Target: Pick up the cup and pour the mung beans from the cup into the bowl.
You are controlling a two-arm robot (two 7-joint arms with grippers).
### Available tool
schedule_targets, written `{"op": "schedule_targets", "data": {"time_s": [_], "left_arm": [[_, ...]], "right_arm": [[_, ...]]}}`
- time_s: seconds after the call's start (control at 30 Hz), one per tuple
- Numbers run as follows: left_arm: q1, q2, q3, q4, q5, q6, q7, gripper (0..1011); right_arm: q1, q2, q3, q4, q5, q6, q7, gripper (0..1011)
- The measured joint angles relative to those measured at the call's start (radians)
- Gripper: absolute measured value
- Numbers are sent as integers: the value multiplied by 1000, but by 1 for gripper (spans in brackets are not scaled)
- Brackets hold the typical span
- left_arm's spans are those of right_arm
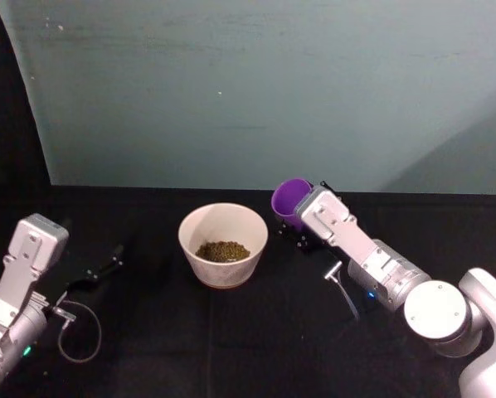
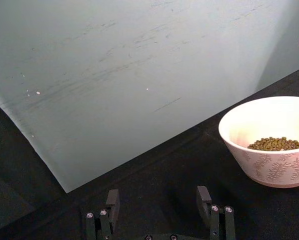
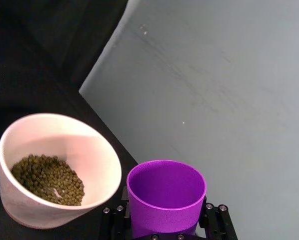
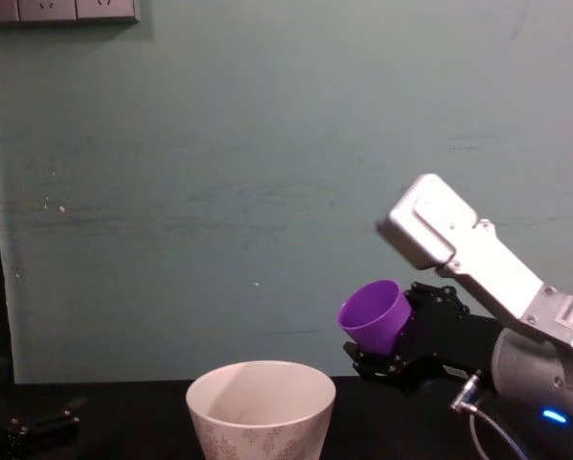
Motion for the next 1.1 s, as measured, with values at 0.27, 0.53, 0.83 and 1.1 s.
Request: {"op": "schedule_targets", "data": {"time_s": [0.27, 0.53, 0.83, 1.1], "left_arm": [[0, 0, 0, 0, 0, 0, 0, 1011], [0, 0, 0, 0, 0, 0, 0, 1011], [0, 0, 0, 0, 0, 0, 0, 1011], [0, 0, 0, 0, 0, 0, 0, 1011]], "right_arm": [[-6, -32, 58, 82, 154, -67, 42, 733], [-12, -60, 104, 158, 289, -120, 79, 733], [-19, -74, 126, 202, 363, -138, 97, 732], [-23, -86, 140, 242, 413, -183, 105, 732]]}}
